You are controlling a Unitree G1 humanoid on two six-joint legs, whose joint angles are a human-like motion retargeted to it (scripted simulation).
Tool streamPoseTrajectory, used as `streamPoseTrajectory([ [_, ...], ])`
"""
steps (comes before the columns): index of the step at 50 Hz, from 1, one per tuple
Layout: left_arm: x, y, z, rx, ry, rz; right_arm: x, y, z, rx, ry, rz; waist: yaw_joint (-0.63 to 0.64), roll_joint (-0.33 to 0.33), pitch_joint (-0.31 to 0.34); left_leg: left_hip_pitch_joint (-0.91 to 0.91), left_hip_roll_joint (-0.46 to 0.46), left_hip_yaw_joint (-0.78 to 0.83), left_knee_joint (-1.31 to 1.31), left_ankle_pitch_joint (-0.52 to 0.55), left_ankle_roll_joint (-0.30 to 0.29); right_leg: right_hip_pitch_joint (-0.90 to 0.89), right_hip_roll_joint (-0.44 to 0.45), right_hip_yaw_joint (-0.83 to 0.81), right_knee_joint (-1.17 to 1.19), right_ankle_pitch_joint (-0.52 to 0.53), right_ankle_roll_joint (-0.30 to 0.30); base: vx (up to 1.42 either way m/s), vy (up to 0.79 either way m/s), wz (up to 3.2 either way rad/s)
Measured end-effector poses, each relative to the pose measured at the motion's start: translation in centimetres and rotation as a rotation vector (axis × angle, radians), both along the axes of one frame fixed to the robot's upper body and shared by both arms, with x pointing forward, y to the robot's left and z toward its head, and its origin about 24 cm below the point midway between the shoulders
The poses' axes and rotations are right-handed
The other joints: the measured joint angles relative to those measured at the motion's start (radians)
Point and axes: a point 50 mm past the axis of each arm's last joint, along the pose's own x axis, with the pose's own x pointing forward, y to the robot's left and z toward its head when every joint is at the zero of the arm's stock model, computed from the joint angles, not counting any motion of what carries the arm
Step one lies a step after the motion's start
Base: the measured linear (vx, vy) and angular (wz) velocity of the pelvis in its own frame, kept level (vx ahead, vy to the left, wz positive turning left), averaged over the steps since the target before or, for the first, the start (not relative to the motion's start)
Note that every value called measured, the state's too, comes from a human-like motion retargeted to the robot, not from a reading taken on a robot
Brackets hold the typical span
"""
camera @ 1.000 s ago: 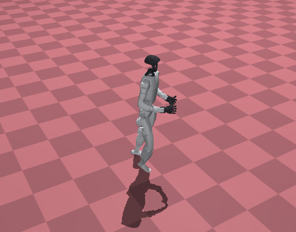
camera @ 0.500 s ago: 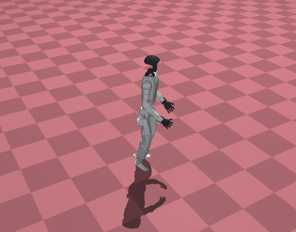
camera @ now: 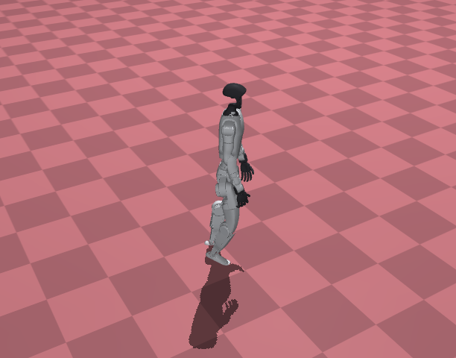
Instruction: Dance
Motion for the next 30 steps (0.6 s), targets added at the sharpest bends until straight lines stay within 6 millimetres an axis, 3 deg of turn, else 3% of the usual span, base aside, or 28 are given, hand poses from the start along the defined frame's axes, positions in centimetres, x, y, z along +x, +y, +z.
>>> streamPoseTrajectory([
  [15, 1.0, 2.2, 1.1, 0.063, -0.103, 0.024, 2.5, 0.9, 1.2, -0.01, -0.168, 0.115, -0.007, -0.048, 0.054, 0.006, -0.017, -0.023, -0.001, 0.006, -0.005, -0.028, -0.023, 0.041, 0.081, -0.036, 0.008, 0.0, 0.0, 0.0],
  [22, 5.0, 0.8, 3.4, -0.006, -0.347, 0.027, 5.2, 1.5, 2.4, -0.02, -0.3, 0.138, 0.034, -0.054, 0.066, -0.023, -0.018, -0.05, 0.003, 0.013, 0.005, -0.047, -0.022, 0.045, 0.076, -0.04, 0.0, 0.0, 0.0, 0.03],
  [30, 10.1, -2.8, 9.7, -0.23, -0.741, 0.074, 7.8, 3.3, 3.9, 0.025, -0.427, 0.136, 0.137, -0.081, 0.098, -0.132, -0.024, -0.05, 0.184, -0.076, 0.051, -0.049, -0.053, 0.029, 0.066, -0.034, -0.008, 0.01, 0.04, 0.23],
])
